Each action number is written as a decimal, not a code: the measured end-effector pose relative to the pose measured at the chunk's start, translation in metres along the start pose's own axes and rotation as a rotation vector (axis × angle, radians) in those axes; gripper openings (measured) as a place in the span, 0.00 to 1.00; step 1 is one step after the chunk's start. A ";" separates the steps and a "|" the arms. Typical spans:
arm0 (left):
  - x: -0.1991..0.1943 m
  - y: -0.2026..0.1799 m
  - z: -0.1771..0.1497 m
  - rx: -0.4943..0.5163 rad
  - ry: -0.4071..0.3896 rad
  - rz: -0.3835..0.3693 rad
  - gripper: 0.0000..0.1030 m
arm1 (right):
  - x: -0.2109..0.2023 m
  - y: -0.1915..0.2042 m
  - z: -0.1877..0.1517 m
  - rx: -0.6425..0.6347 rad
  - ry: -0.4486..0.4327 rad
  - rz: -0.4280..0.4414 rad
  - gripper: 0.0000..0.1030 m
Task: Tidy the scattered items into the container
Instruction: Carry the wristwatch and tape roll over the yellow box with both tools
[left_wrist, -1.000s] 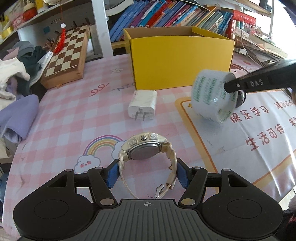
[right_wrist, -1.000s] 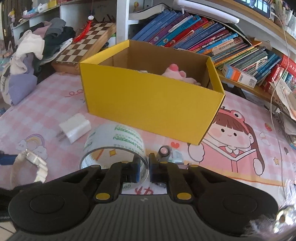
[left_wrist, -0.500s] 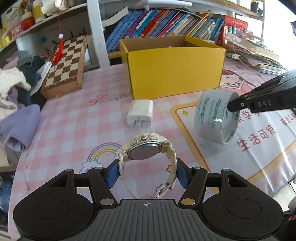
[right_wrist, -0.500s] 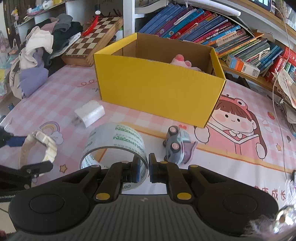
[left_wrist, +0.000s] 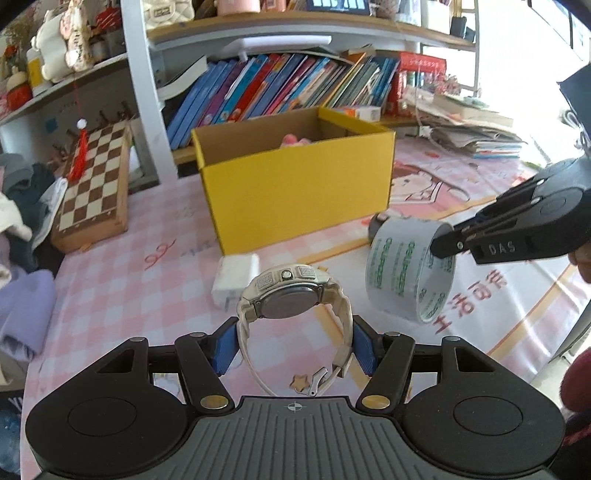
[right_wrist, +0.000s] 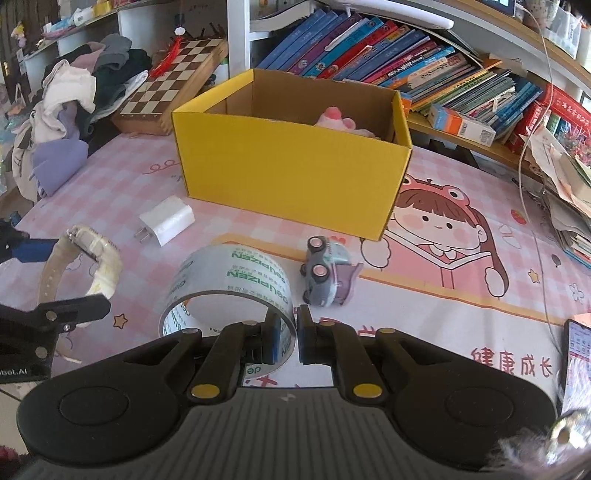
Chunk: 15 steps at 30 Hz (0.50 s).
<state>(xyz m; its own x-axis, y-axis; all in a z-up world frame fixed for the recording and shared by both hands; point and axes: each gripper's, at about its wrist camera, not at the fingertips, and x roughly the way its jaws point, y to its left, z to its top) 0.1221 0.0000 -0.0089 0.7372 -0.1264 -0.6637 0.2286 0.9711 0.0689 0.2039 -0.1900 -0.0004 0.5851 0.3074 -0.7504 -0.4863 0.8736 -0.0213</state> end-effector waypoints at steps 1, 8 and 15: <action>0.000 -0.001 0.003 0.005 -0.007 -0.002 0.61 | -0.001 -0.001 0.000 0.001 -0.002 0.000 0.09; 0.002 -0.007 0.027 0.049 -0.062 0.004 0.61 | -0.007 -0.015 0.010 0.009 -0.025 0.002 0.09; 0.003 -0.006 0.063 0.054 -0.125 0.002 0.61 | -0.019 -0.035 0.046 -0.029 -0.105 0.014 0.09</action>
<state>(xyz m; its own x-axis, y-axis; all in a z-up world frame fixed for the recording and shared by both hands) 0.1632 -0.0188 0.0352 0.8105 -0.1518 -0.5657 0.2584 0.9594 0.1129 0.2401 -0.2092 0.0448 0.6422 0.3581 -0.6777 -0.5124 0.8582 -0.0321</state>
